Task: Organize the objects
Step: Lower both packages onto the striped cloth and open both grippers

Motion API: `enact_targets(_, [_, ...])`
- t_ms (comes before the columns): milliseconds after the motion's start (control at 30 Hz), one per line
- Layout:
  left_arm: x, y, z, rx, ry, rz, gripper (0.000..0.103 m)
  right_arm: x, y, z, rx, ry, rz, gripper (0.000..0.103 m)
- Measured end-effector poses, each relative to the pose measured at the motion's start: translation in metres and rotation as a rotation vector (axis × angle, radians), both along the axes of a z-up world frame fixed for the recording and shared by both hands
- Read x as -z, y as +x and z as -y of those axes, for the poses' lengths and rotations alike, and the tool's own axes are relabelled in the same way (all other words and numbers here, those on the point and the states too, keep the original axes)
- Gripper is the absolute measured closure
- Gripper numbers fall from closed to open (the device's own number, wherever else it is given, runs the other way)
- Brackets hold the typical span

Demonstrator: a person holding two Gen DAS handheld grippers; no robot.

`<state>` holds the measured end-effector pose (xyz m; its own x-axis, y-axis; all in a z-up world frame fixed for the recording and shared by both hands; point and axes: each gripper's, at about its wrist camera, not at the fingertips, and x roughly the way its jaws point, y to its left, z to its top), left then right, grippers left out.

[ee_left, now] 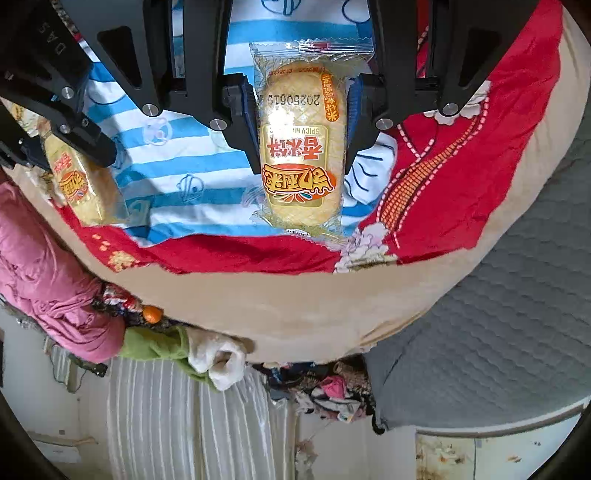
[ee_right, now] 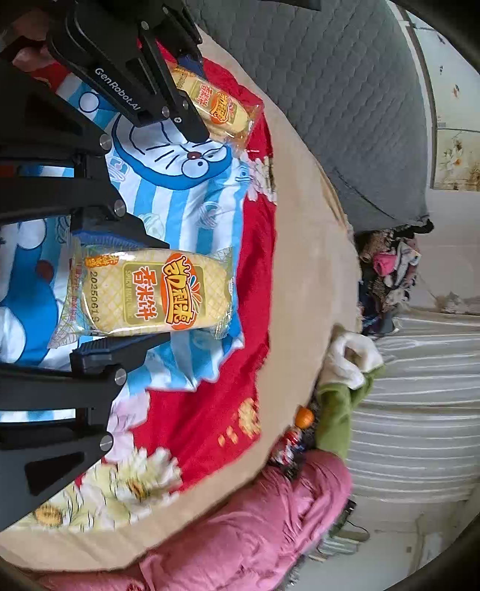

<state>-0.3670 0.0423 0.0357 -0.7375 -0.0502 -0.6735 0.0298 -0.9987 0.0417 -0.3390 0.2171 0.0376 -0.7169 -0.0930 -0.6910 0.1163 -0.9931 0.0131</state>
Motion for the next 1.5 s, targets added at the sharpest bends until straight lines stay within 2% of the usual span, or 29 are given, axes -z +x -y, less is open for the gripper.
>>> enact_targets(100, [0.013, -0.009, -0.002, 0.001, -0.010, 0.021, 0.064, 0.016, -0.012, 0.001, 0.002, -0.006, 0.039, 0.063])
enact_targets(167, [0.021, -0.015, -0.002, 0.006, -0.013, 0.041, 0.064, 0.021, -0.013, 0.004, 0.000, 0.035, 0.031, 0.063])
enact_targets(300, [0.036, -0.027, -0.001, 0.000, 0.003, 0.081, 0.064, 0.035, -0.026, 0.001, 0.005, -0.001, 0.073, 0.063])
enact_targets(600, [0.063, -0.045, 0.005, -0.019, 0.028, 0.150, 0.064, 0.060, -0.044, 0.003, 0.024, 0.046, 0.149, 0.063])
enact_targets(900, [0.088, -0.058, 0.002, -0.019, -0.001, 0.231, 0.064, 0.079, -0.061, 0.011, 0.000, 0.080, 0.235, 0.063])
enact_targets(1033, [0.088, -0.058, 0.002, -0.021, 0.004, 0.225, 0.063, 0.091, -0.065, 0.010, 0.002, 0.078, 0.269, 0.063])
enact_targets(1500, [0.088, -0.059, 0.001, -0.028, -0.018, 0.236, 0.059, 0.089, -0.063, 0.007, 0.017, 0.066, 0.255, 0.063])
